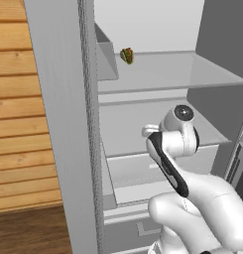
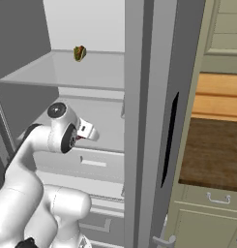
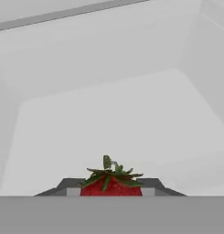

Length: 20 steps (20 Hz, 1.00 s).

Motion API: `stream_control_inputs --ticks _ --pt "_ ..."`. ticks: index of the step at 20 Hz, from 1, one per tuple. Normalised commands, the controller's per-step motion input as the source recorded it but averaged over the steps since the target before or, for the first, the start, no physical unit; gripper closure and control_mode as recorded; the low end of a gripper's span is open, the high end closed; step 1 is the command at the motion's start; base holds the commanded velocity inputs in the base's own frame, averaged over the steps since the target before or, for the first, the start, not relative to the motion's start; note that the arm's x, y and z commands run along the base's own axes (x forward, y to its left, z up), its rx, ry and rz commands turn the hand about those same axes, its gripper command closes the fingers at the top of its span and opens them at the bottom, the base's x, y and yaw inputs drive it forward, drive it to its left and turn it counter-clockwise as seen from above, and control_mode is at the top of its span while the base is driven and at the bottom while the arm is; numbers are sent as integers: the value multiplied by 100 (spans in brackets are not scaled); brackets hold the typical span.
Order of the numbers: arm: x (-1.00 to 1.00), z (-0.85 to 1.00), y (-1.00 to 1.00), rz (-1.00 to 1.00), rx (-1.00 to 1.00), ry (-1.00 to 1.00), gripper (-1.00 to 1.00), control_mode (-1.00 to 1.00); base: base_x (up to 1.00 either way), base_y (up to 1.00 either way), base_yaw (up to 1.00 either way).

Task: Take the strawberry from the fridge and place it on top of the pancake, located on the dining counter.

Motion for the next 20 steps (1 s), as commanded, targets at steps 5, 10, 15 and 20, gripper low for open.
stream_control_inputs --ticks 5,10,15,20 --pt "-66 90 0 14 0 0 100 -100 0 0 0" --pt "-66 97 0 4 0 4 100 -100 0 0 0" --pt "-77 79 0 0 -7 6 100 -100 0 0 0" --pt "-82 42 -7 -3 -13 12 100 -100 0 0 0"
